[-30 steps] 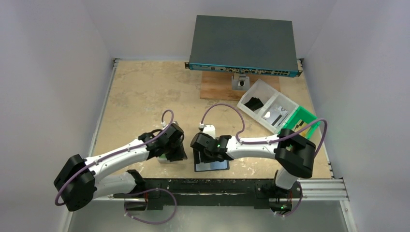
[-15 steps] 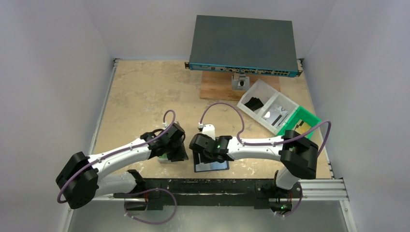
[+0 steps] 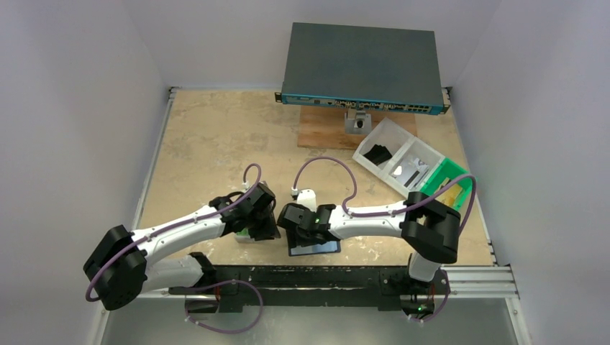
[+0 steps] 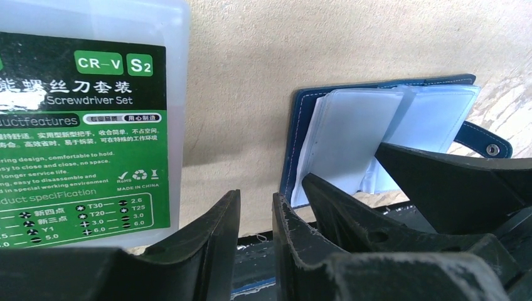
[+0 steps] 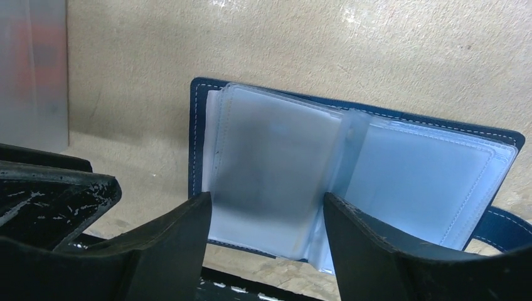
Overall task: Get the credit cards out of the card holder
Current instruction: Remove the credit card from the card holder.
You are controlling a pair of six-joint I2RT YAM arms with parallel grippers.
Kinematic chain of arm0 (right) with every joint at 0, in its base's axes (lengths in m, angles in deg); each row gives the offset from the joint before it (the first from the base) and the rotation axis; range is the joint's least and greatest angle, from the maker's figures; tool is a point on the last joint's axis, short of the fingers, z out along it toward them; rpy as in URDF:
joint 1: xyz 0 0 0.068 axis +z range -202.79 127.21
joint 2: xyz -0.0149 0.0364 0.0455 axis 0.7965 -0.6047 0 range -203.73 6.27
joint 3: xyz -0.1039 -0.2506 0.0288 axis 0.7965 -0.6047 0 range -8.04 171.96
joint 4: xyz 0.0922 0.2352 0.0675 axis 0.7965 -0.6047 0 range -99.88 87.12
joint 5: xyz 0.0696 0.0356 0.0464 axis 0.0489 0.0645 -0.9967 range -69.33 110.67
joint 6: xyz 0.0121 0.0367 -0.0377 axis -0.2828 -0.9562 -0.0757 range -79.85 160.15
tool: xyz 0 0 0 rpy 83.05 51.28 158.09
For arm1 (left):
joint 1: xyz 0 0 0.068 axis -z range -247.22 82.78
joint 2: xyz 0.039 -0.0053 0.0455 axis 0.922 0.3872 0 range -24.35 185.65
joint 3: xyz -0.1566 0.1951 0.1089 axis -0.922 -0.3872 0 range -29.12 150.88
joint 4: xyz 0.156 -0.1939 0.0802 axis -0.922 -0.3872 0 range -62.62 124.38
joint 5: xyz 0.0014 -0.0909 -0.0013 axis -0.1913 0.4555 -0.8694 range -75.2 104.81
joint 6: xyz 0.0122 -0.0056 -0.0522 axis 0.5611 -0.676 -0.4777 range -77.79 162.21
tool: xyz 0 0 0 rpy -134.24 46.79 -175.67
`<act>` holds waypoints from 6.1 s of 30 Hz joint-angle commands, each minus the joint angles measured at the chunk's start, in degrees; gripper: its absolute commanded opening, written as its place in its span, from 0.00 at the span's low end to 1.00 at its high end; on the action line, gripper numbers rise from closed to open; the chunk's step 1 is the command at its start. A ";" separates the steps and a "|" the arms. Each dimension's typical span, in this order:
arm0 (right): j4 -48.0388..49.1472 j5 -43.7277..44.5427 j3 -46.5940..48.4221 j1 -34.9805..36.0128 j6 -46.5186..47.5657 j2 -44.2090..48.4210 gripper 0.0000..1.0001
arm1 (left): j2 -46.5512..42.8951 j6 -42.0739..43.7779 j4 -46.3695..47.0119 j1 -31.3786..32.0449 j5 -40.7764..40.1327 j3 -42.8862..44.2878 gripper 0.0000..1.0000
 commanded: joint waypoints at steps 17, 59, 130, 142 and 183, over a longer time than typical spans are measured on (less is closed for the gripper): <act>11.57 -5.58 -9.28 -1.04 -0.78 1.10 0.05 | 6.75 3.99 4.37 1.95 4.49 3.37 0.23; 24.47 -12.75 -24.08 -10.36 1.16 32.10 0.45 | 17.63 9.15 0.93 6.83 3.10 16.59 0.04; 7.51 -8.23 -3.90 -2.55 4.00 -9.66 0.27 | 5.64 5.16 3.39 -1.05 4.95 0.90 0.09; 25.28 -18.19 -15.71 -7.34 3.47 -4.16 0.09 | 11.09 8.75 4.17 -0.99 7.79 5.11 0.07; 15.81 -9.55 -11.91 -9.17 3.71 11.62 0.43 | 18.83 7.04 7.97 2.00 10.40 8.43 0.00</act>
